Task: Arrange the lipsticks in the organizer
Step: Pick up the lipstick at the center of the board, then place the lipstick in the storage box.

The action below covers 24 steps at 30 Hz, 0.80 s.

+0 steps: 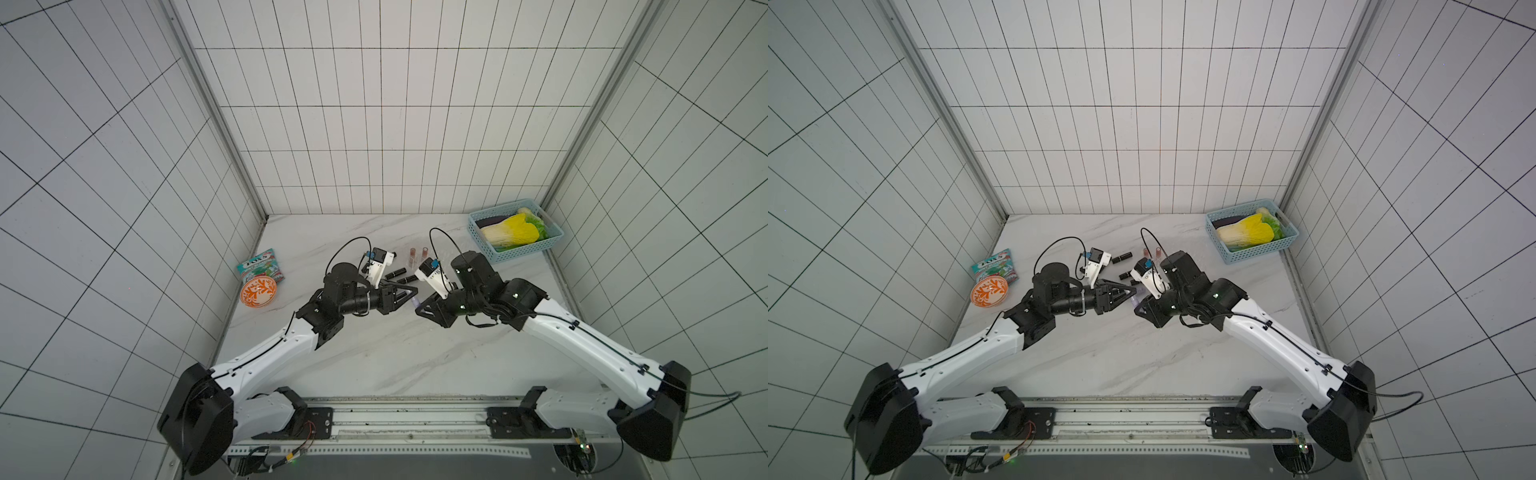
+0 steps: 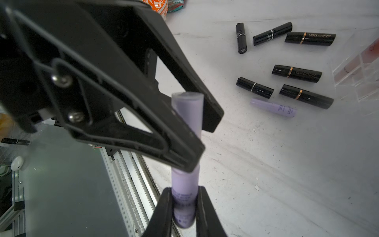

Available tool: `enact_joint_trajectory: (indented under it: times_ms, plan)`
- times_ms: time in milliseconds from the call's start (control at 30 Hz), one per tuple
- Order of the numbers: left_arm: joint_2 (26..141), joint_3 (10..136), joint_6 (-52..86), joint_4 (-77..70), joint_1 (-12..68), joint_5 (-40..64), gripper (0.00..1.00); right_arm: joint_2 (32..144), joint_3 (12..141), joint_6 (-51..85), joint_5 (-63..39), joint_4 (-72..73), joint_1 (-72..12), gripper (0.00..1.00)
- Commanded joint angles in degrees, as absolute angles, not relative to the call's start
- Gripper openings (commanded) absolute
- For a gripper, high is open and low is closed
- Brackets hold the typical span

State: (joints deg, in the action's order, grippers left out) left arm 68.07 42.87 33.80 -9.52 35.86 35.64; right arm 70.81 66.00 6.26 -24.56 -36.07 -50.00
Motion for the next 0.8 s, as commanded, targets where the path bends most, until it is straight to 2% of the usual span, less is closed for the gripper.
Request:
enact_joint_trajectory:
  times_ms: [0,67,100,233,333,400,600,767]
  plan:
    - [68.7,44.9,33.6,-11.6,35.9,35.2,0.20,69.3,64.6,6.4,-24.9,-35.5,-50.5,0.19]
    - [69.0,45.1,33.3,-11.5,35.9,35.3,0.14,69.0,64.6,6.3,-23.8,-35.8,-50.5,0.23]
    - [69.1,45.2,33.1,-11.4,35.9,35.0,0.12,68.7,64.6,6.4,-22.9,-36.0,-50.5,0.30]
    - [70.3,47.6,29.6,-7.9,35.9,32.5,0.10,65.3,63.3,7.6,-15.3,-36.0,-50.3,0.73]
    - [72.4,51.4,24.2,-2.9,36.1,26.9,0.09,61.7,62.3,8.5,-10.2,-35.8,-49.5,0.91]
    - [74.5,54.1,20.3,-0.7,36.5,22.2,0.09,59.2,61.5,9.2,-6.7,-35.4,-48.9,1.00]
    - [84.4,62.5,11.5,-1.5,39.2,10.7,0.09,51.8,57.8,10.7,5.7,-34.6,-45.7,0.99]
    - [95.1,69.2,8.5,-7.5,40.4,9.3,0.09,48.0,55.3,11.9,6.0,-34.5,-41.5,0.98]
